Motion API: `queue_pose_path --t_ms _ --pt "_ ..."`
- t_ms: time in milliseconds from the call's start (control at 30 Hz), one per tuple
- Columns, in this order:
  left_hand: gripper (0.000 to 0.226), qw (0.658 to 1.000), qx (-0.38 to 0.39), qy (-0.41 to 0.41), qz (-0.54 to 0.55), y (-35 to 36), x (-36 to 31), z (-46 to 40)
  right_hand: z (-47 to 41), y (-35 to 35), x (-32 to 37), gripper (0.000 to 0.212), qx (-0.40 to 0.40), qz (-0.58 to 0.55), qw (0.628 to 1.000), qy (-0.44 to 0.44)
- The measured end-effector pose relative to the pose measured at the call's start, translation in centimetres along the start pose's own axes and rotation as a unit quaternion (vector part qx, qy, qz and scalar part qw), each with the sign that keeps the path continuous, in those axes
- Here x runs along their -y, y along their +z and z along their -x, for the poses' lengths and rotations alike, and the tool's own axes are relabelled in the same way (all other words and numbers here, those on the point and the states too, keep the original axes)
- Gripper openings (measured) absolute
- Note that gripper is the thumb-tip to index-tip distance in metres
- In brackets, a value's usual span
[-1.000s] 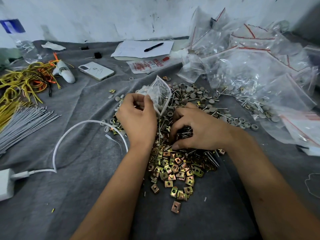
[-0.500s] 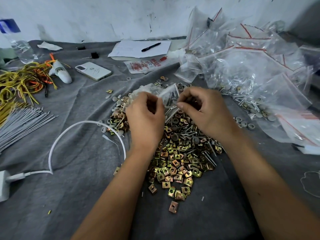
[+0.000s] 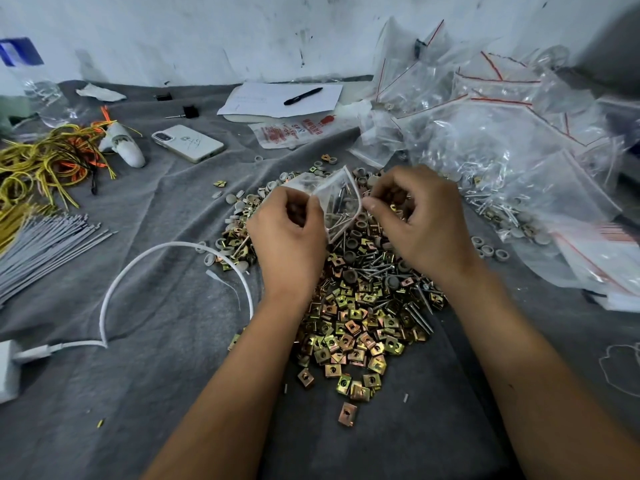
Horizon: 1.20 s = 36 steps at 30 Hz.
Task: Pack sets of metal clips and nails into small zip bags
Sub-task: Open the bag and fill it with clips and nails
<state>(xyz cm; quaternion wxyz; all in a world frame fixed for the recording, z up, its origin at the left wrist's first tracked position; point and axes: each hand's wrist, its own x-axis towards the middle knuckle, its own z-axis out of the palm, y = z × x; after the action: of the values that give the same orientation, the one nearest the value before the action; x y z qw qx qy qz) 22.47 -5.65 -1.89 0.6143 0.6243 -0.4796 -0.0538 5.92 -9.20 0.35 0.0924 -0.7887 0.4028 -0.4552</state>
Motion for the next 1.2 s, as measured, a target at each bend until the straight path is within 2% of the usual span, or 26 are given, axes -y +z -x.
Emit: queue_pose_path --t_ms 67,167,233,300,467,667,733,833,933,1200 --pt "0.022 1.000 -0.020 -0.014 0.009 -0.1 0.0 0.0 0.0 -0.3 -0.6 0.014 0.096 0.024 0.995 -0.014" --pt "0.021 0.998 -0.037 -0.036 0.026 -0.2 0.1 -0.1 0.1 -0.7 -1.2 0.018 0.266 0.059 0.962 0.023" --pt "0.019 0.998 -0.038 -0.047 0.032 -0.3 0.1 -0.2 0.1 -1.0 -1.2 0.017 0.322 0.046 0.944 0.061" --pt "0.018 0.997 -0.038 -0.050 0.034 -0.3 0.0 -0.2 0.0 -1.2 -1.2 0.017 0.335 0.042 0.938 0.076" --pt "0.024 0.997 -0.033 -0.057 0.035 -0.3 0.1 -0.3 0.0 -1.2 -1.3 0.027 0.327 0.097 0.935 0.098" --pt "0.024 0.998 -0.028 -0.052 0.033 -0.2 0.0 -0.1 -0.1 -0.9 -1.0 0.015 0.323 0.120 0.937 0.053" --pt "0.024 0.998 -0.026 -0.050 0.032 -0.1 0.0 -0.1 0.0 -0.7 -1.0 0.015 0.297 0.101 0.949 0.031" --pt "0.027 0.998 -0.023 -0.045 0.027 -0.1 0.0 -0.2 -0.1 -0.5 -1.2 0.012 0.202 0.030 0.979 0.020" --pt "0.026 0.999 -0.019 -0.034 0.027 -0.1 0.0 -0.2 0.0 -0.5 -1.5 0.010 0.127 -0.024 0.991 0.035" --pt "0.024 0.998 -0.017 -0.040 0.036 -0.2 0.2 -0.3 -0.1 -0.3 -2.0 0.016 0.118 0.023 0.991 0.061"
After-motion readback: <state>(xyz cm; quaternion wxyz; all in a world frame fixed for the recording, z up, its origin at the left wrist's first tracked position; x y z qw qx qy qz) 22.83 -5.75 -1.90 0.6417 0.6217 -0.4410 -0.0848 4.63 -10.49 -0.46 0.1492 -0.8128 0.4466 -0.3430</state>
